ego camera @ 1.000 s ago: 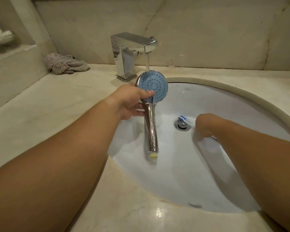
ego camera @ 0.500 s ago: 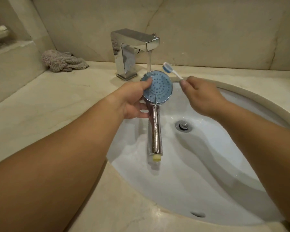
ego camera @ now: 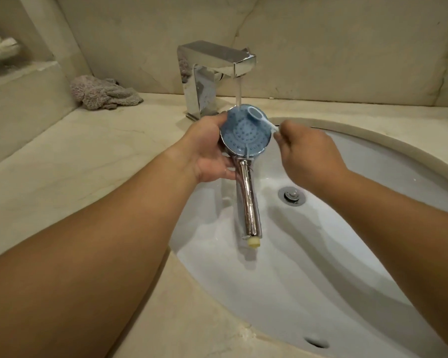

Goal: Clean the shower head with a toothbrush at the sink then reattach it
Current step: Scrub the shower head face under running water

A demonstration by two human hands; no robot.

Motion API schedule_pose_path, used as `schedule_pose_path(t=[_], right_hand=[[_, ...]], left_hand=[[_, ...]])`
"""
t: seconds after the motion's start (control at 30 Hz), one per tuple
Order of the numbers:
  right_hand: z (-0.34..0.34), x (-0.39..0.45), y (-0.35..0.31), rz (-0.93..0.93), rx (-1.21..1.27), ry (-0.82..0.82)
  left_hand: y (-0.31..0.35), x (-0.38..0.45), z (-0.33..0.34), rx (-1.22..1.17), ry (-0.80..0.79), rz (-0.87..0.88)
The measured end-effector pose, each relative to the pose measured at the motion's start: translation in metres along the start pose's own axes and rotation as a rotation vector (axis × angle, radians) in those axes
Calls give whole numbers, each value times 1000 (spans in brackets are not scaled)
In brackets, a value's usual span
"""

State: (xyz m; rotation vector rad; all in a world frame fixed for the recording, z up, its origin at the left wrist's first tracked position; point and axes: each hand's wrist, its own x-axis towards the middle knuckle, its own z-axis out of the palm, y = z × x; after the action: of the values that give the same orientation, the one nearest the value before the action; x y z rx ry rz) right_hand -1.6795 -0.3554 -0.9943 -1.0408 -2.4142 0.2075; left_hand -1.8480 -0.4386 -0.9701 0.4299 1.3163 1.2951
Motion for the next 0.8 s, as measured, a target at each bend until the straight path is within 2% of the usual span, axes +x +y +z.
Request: schedule_pose_path(t=[0.13,0.27,0.5,0.63,0.77,0.8], right_hand=[[4,-12,-11,-166,-140,-54],[-5,-2,-11,-87,-113,44],[-3,-7,-11,-49,24,59],[6,-15,-18,-242,-39,-15],[-2,-3,-14,-47,57,78],[-2,-6,-14,-74,37,60]], left_hand=[[0,-1,-1,33,-17,-8],[1,-1,-2,14,-20,1],[1,-5,-1,-16,-48,15],[1,-6,0,0,-44,3],[2,-9,2,1,-44,1],[1,-8,2,-2,-43,-3]])
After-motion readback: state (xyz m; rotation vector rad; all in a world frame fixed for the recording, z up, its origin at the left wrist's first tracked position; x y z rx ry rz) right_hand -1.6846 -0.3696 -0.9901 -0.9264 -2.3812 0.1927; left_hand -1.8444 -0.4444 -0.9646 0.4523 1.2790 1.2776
